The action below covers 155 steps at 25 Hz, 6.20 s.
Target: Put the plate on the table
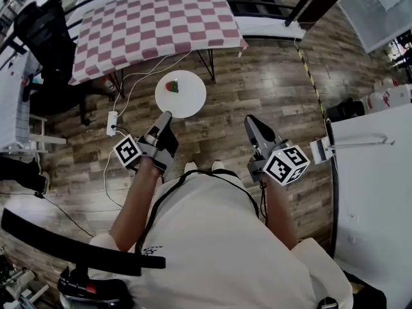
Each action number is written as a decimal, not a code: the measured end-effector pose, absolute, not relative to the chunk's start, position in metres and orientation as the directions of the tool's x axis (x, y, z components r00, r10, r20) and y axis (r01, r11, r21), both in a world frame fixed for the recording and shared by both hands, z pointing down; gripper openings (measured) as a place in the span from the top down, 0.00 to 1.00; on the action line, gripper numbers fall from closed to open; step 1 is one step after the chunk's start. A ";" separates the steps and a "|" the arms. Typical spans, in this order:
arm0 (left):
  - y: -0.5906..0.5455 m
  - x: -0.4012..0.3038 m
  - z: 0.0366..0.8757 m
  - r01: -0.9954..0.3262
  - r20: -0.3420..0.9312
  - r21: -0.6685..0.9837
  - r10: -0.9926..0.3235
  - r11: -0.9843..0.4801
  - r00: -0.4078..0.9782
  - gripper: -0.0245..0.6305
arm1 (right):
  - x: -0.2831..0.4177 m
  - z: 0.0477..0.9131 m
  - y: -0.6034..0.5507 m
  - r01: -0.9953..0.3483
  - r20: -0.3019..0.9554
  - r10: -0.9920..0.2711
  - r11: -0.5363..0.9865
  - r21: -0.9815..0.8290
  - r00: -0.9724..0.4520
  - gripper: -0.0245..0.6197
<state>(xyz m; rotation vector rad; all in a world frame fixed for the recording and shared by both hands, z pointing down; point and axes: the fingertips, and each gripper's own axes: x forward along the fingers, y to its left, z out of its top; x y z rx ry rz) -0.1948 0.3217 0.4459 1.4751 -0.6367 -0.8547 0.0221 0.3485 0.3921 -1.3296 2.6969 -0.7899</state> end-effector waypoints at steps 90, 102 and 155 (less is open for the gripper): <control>0.020 -0.012 0.443 0.036 -0.086 0.996 -0.870 -0.078 0.486 0.93 | 0.209 0.430 0.033 -0.637 0.193 -0.656 0.548 -0.542 -0.729 0.95; -0.031 -0.014 0.445 0.059 -0.110 0.994 -0.848 -0.093 0.518 0.93 | 0.205 0.430 -0.005 -0.673 0.204 -0.690 0.522 -0.524 -0.694 0.95; -0.341 -0.118 0.474 0.139 -0.125 0.989 -0.725 -0.040 0.678 0.93 | 0.064 0.421 -0.275 -0.779 0.282 -0.774 0.393 -0.488 -0.567 0.95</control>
